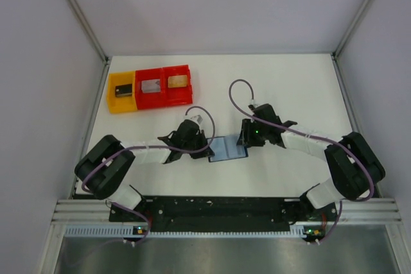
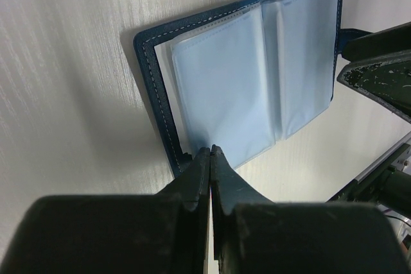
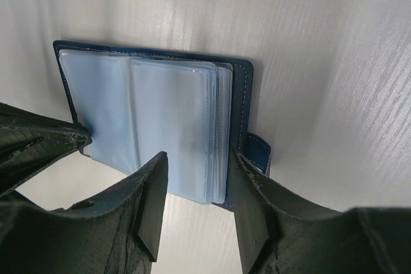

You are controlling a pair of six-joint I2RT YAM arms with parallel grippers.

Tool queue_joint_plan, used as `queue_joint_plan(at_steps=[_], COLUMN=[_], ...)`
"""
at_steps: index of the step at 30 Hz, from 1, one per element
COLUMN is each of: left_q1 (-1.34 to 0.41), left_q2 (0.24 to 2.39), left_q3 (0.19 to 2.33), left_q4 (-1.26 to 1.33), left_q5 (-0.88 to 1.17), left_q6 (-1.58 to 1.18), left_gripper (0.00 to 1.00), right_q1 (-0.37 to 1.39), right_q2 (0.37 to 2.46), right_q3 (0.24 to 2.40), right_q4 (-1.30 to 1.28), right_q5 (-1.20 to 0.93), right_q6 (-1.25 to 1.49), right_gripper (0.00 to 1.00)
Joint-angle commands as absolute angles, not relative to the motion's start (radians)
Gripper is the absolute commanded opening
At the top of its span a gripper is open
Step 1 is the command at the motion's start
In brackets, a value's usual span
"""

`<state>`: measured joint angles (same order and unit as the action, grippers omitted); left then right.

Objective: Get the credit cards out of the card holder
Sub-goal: Remove the credit card from the card holder.

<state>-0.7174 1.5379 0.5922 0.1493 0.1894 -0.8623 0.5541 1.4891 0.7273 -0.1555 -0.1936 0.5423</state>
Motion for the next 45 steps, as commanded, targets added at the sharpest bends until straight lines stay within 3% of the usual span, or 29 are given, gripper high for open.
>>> queue_joint_plan(at_steps=[1, 10, 27, 30, 33, 36, 45], left_q1=[-0.732, -0.738, -0.744, -0.747, -0.747, -0.749, -0.752], left_q2=[1.552, 1.562, 1.56, 1.562, 1.563, 1.565, 1.565], left_q3=[0.558, 0.563, 0.564, 0.566, 0.569, 0.569, 0.572], left_q4=[0.028, 0.032, 0.037, 0.037, 0.037, 0.035, 0.034], left_q5=[0.15, 0.158, 0.161, 0.163, 0.163, 0.163, 0.161], left_q6=[-0.851, -0.851, -0.851, -0.854, -0.851, -0.851, -0.853], left_gripper=[0.01, 0.01, 0.0, 0.0, 0.0, 0.0, 0.0], right_q1=[0.561, 0.563, 0.575, 0.575, 0.577, 0.577, 0.58], right_q2=[1.457, 1.497, 1.486, 1.47, 1.45, 1.437, 1.459], right_q3=[0.752, 0.758, 0.778, 0.798, 0.807, 0.813, 0.819], right_q4=[-0.176, -0.153, -0.159, -0.187, -0.209, -0.219, -0.215], right_q5=[-0.184, -0.235, -0.284, -0.282, -0.269, -0.262, -0.271], right_q6=[0.525, 0.523, 0.531, 0.526, 0.52, 0.515, 0.512], right_gripper=[0.43, 0.32, 0.21, 0.22, 0.31, 0.34, 0.34])
